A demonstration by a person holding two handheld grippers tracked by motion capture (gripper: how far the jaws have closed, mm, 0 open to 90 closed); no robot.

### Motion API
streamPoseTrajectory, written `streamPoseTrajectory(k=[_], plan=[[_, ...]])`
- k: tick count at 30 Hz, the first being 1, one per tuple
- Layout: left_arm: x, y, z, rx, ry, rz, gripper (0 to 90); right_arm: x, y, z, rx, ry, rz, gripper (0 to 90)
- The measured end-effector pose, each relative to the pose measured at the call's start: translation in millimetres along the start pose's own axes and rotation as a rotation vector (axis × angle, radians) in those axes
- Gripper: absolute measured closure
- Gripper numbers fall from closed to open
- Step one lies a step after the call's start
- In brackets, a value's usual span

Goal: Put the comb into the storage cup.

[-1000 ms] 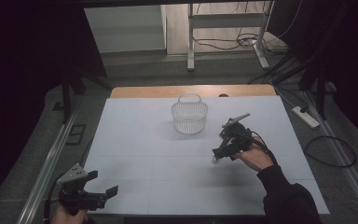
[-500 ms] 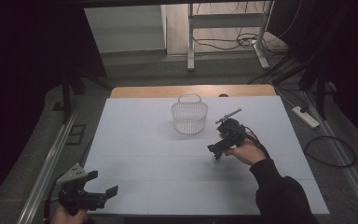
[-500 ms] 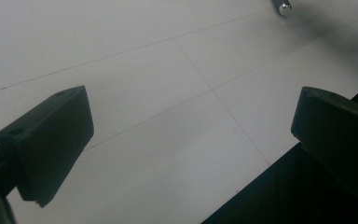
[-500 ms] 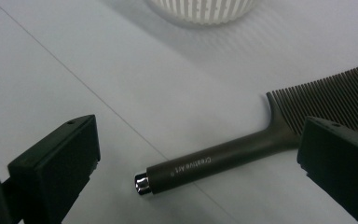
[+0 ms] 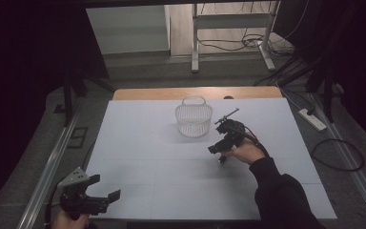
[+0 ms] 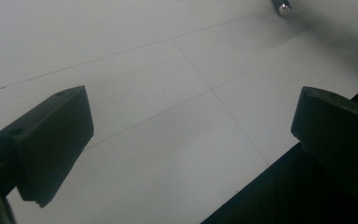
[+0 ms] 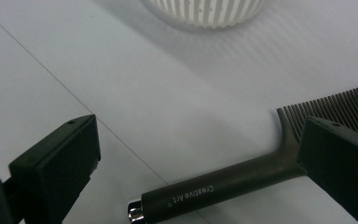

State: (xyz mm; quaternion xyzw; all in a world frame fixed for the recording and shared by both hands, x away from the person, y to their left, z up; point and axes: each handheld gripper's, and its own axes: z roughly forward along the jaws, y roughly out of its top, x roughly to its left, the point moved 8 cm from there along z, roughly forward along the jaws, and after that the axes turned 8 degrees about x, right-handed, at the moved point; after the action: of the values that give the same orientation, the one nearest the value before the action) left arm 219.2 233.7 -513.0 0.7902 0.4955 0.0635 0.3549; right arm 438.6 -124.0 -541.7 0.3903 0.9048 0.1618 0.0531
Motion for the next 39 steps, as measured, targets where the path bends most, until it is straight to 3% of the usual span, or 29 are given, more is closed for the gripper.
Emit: streamPoseTrajectory(k=[2,6,7,8,15,16,17,23,39], plan=[[0.0,0.0,0.0,0.0,0.0,0.0,0.0,-0.2,0.8,1.9,0.007,-0.003,-0.001,5.7],[0.0,0.0,0.0,-0.001,-0.001,0.0,0.0,0.7,1.3,-0.5,-0.011,-0.012,-0.037,28.7],[0.0,0.0,0.0,-0.001,-0.001,0.0,0.0,0.7,1.3,-0.5,-0.011,-0.012,-0.037,28.7],[-0.1,-0.1,-0.1,-0.001,-0.001,0.0,0.0,1.7,1.3,-2.7,-0.017,-0.007,-0.045,41.8],[-0.3,0.0,-0.2,-0.003,-0.005,0.0,0.0,7.6,-0.3,-3.4,0.001,0.033,-0.086,75.6],[-0.3,0.0,-0.2,-0.003,-0.005,0.0,0.0,7.6,-0.3,-3.4,0.001,0.033,-0.086,75.6],[-0.3,0.0,-0.3,-0.003,-0.005,0.0,0.0,8.6,0.1,-4.6,-0.003,0.035,-0.1,87.3],[-0.2,0.0,-0.3,-0.005,-0.009,-0.003,0.0,9.0,-1.2,-4.3,0.008,0.025,-0.12,89.4],[0.0,0.2,-0.2,-0.005,-0.012,-0.002,0.0,-0.1,-14.6,23.3,0.067,0.012,-0.089,89.3]])
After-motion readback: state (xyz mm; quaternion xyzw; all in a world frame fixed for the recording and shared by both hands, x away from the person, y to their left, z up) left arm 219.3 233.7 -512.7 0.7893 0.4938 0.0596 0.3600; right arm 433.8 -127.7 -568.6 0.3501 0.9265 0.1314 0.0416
